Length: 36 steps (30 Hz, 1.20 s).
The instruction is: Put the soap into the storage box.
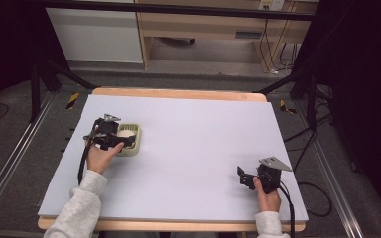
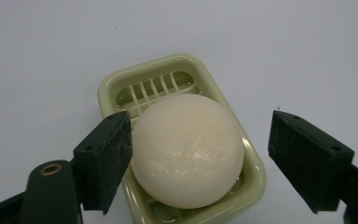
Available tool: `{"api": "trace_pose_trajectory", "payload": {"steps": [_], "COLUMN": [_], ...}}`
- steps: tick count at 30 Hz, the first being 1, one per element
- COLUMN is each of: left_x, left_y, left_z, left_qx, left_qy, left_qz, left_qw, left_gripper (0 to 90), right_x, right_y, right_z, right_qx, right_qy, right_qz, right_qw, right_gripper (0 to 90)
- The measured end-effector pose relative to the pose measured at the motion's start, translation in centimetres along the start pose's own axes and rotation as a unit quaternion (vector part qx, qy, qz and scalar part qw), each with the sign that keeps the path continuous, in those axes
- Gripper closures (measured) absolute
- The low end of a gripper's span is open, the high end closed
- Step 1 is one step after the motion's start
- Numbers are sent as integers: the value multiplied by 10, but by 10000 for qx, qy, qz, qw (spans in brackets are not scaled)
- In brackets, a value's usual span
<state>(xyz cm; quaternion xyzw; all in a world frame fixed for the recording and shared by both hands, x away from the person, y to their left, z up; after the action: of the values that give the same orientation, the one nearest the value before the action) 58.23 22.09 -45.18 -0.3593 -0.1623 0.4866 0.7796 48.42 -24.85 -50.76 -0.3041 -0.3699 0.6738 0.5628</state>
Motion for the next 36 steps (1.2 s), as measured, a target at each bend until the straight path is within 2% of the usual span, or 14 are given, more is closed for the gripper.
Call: {"api": "trace_pose_trajectory", "payload": {"steps": [6,12,20,23,28,36], "left_x": [-16,-30,-41,-40,-35,-23], "left_y": [1,11,28,37,53,77], "left_z": [8,13,26,31,38,45], "left_qx": [-183,-269,-436,-520,-557,-426], "left_qy": [212,440,545,533,460,326], "left_qz": [-100,-261,-413,-437,-343,-241], "left_qw": [9996,9983,9967,9963,9968,9983], "left_gripper": [205,201,228,246,255,256], "right_x": [0,0,0,0,1,1], "right_y": [0,0,0,0,0,0], "right_z": [0,1,1,1,1,2], "right_qx": [-5,-4,-20,-34,-56,-77], "right_qy": [0,-10,-6,-2,0,-25], "right_qz": [-2,-15,4,0,10,8], "right_qw": [10000,10000,10000,10000,10000,10000], "right_gripper": [38,38,38,38,38,38]}}
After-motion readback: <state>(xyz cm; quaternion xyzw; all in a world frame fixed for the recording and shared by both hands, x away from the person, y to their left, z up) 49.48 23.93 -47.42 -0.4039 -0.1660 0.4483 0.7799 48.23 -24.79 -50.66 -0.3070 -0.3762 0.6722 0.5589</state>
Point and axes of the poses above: each handheld gripper's, and its own axes: z roughly backward along the jaws, y roughly out of its underside, x roughly to its left, the point moved 4 cm from there along -z, roughly forward along the jaws, and after that the axes turned 6 degrees about y, right-handed, at the moved point
